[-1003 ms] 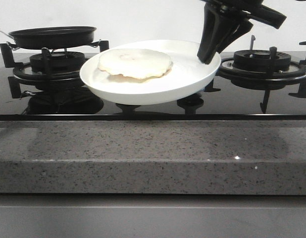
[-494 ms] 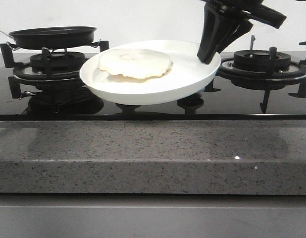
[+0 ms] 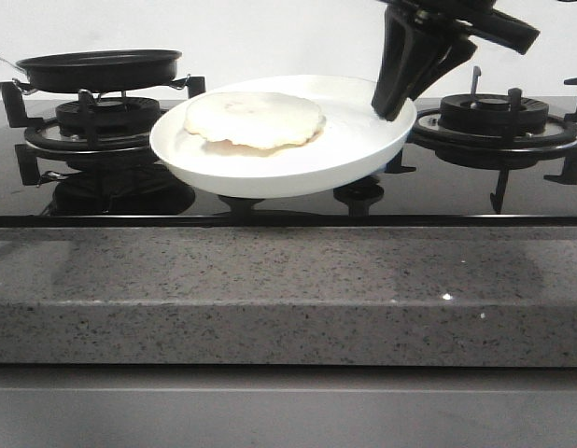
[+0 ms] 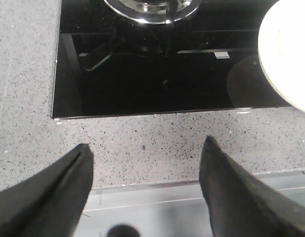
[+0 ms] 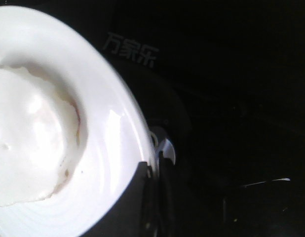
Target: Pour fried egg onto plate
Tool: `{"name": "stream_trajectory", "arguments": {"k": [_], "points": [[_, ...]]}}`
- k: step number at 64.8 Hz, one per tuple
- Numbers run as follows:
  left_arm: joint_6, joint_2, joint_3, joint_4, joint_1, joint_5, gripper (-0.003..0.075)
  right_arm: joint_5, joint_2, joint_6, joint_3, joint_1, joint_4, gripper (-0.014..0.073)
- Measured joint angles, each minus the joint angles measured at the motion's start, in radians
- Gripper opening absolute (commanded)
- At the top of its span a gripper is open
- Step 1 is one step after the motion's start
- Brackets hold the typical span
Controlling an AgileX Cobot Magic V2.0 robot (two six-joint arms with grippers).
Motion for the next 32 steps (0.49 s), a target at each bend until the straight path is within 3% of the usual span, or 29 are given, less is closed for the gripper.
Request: {"name": "stream_trajectory", "arguments": {"k": [32], "points": [[0.000,0.000,0.000,-0.007,0.000,0.000,0.0462,0.000,0.000,0.000,-0.018,0.000,0.000,-0.0067]]}}
